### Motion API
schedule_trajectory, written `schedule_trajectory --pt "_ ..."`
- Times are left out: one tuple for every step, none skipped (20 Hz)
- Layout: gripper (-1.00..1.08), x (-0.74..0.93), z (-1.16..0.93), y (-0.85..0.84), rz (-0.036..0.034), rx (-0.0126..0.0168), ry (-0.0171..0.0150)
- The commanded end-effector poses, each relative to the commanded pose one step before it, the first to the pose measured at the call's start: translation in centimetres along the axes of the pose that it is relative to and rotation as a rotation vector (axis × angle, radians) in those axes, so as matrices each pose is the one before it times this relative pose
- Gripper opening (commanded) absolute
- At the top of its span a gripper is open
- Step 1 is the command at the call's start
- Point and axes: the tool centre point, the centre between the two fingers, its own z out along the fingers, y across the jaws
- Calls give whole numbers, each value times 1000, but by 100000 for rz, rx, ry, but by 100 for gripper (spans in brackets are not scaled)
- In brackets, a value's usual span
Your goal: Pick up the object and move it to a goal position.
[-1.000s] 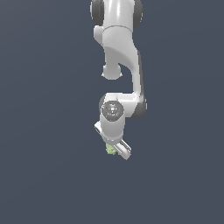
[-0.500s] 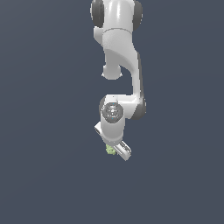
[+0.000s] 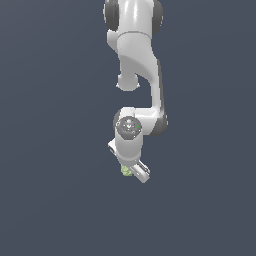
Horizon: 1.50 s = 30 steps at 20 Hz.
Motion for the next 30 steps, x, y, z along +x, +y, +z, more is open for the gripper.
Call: schedule_trajectory --pt "-100 -165 -435 -50 -29 79 60" --pt "-100 -117 -259 -9 0 0 0" --pt "-100 -138 -307 -10 0 0 0" --pt "-100 -160 -357 -12 0 0 0" --pt "-100 -183 -407 -14 0 0 0" --pt "-100 -206 -459 -16 0 0 0" --pt "-100 -218 -496 -9 15 12 -45" --pt "-100 -253 -565 -20 0 0 0" --pt "-100 -277 -621 -22 0 0 0" --pt "-100 -302 -679 -24 0 0 0" --pt "-100 -328 -738 -27 0 0 0" --pt "-100 -355 -800 -29 0 0 0" --pt "-100 -382 -864 -32 0 0 0" --pt "-100 -410 -931 -35 0 0 0" --pt "-100 -435 -992 -38 0 0 0" --pt "-100 -457 -1047 -41 0 0 0" --pt "-100 -476 -1094 -43 0 0 0" --pt "-100 -480 -1111 -45 0 0 0" --pt "-100 -478 -1112 -46 0 0 0" --pt "-100 -475 -1110 -47 0 0 0" --pt "-100 -435 -1111 -17 67 15 -3" --pt "-100 -463 -1096 -48 0 0 0" --pt "-100 -456 -1087 -50 0 0 0" --pt "-100 -463 -1083 -62 -1 -40 56" --pt "-100 -443 -1071 -55 0 0 0" --pt "-100 -428 -1041 -56 0 0 0" --pt "-100 -411 -1003 -55 0 0 0" --pt "-100 -397 -967 -54 20 -32 58" --pt "-100 -372 -916 -52 0 0 0" --pt "-100 -353 -876 -55 0 0 0"
